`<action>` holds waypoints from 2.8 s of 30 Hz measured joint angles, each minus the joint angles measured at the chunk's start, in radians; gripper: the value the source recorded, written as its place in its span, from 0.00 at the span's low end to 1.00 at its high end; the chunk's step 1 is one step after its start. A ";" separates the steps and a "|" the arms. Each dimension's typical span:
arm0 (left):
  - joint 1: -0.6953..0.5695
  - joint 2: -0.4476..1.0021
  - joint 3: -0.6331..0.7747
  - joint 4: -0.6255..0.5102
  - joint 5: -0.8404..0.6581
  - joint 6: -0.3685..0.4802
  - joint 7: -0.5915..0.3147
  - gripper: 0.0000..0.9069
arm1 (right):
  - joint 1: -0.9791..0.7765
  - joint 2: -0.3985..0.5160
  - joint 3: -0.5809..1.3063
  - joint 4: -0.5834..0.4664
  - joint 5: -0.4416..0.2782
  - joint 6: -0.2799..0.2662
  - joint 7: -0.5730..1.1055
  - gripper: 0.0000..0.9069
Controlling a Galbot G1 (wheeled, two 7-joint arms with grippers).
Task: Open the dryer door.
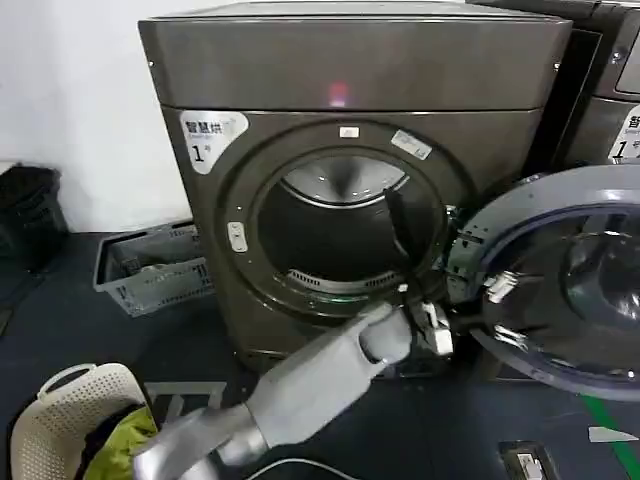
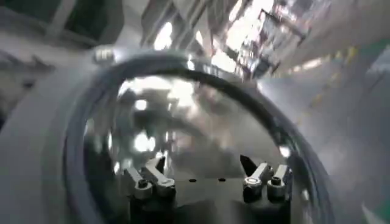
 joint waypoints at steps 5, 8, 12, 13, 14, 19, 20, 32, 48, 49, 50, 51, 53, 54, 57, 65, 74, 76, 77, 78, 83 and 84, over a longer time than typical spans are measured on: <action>0.032 0.073 -0.013 -0.135 0.003 -0.042 0.001 1.00 | 0.005 -0.012 -0.026 -0.007 -0.017 0.000 -0.001 1.00; 0.053 0.181 -0.033 -0.216 0.014 -0.073 0.002 1.00 | 0.003 -0.022 -0.040 -0.017 -0.018 0.003 -0.001 1.00; 0.093 0.319 -0.069 -0.320 0.008 -0.108 0.002 1.00 | 0.008 -0.035 -0.060 -0.022 -0.022 0.003 -0.002 1.00; 0.107 0.357 -0.080 -0.350 0.006 -0.124 0.002 1.00 | 0.010 -0.039 -0.065 -0.024 -0.023 0.003 -0.002 1.00; 0.121 0.392 -0.091 -0.375 0.006 -0.142 0.001 1.00 | 0.012 -0.044 -0.069 -0.027 -0.024 0.002 -0.002 1.00; 0.200 0.561 -0.168 -0.486 0.013 -0.229 -0.012 1.00 | 0.021 -0.068 -0.104 -0.043 -0.027 0.002 -0.003 1.00; 0.220 0.592 -0.185 -0.504 0.017 -0.243 -0.015 1.00 | 0.022 -0.073 -0.109 -0.048 -0.028 0.002 -0.003 1.00; 0.469 0.976 -0.533 -0.543 0.094 -0.375 0.096 1.00 | 0.052 -0.144 -0.186 -0.117 -0.051 0.010 -0.008 1.00; 0.845 1.348 -1.070 -0.481 0.556 -0.375 0.177 1.00 | 0.083 -0.215 -0.281 -0.195 -0.021 0.051 -0.032 1.00; 0.862 1.370 -1.086 -0.482 0.589 -0.376 0.178 1.00 | 0.085 -0.217 -0.282 -0.200 -0.008 0.048 -0.031 1.00; 0.875 1.394 -1.096 -0.484 0.629 -0.376 0.178 1.00 | 0.087 -0.219 -0.283 -0.204 0.000 0.045 -0.029 1.00; 0.883 1.416 -1.100 -0.487 0.666 -0.376 0.170 1.00 | 0.089 -0.220 -0.283 -0.210 0.007 0.043 -0.026 1.00; 0.894 1.456 -1.096 -0.497 0.742 -0.376 0.148 1.00 | 0.091 -0.220 -0.282 -0.222 0.027 0.038 -0.023 1.00; 0.897 1.473 -1.087 -0.500 0.768 -0.376 0.145 1.00 | 0.091 -0.220 -0.281 -0.228 0.040 0.038 -0.022 1.00; 0.919 1.523 -1.045 -0.512 0.840 -0.376 0.143 1.00 | 0.083 -0.219 -0.274 -0.245 0.076 0.045 -0.023 1.00; 0.973 1.579 -0.966 -0.488 0.960 -0.376 0.142 1.00 | 0.080 -0.213 -0.269 -0.268 0.095 0.075 -0.027 1.00; 0.994 1.580 -0.936 -0.423 0.987 -0.375 0.146 1.00 | 0.085 -0.199 -0.275 -0.264 0.102 0.083 -0.020 1.00; 0.995 1.581 -0.933 -0.418 0.986 -0.375 0.146 1.00 | 0.084 -0.198 -0.276 -0.265 0.102 0.083 -0.020 1.00; 0.995 1.581 -0.931 -0.416 0.986 -0.375 0.146 1.00 | 0.084 -0.197 -0.276 -0.266 0.101 0.083 -0.020 1.00; 0.996 1.581 -0.930 -0.414 0.987 -0.375 0.146 1.00 | 0.083 -0.197 -0.276 -0.268 0.101 0.084 -0.020 1.00; 0.998 1.581 -0.928 -0.393 1.010 -0.374 0.146 1.00 | 0.080 -0.200 -0.269 -0.277 0.101 0.090 -0.020 1.00; 1.000 1.581 -0.926 -0.389 1.013 -0.374 0.146 1.00 | 0.079 -0.201 -0.269 -0.280 0.100 0.094 -0.021 1.00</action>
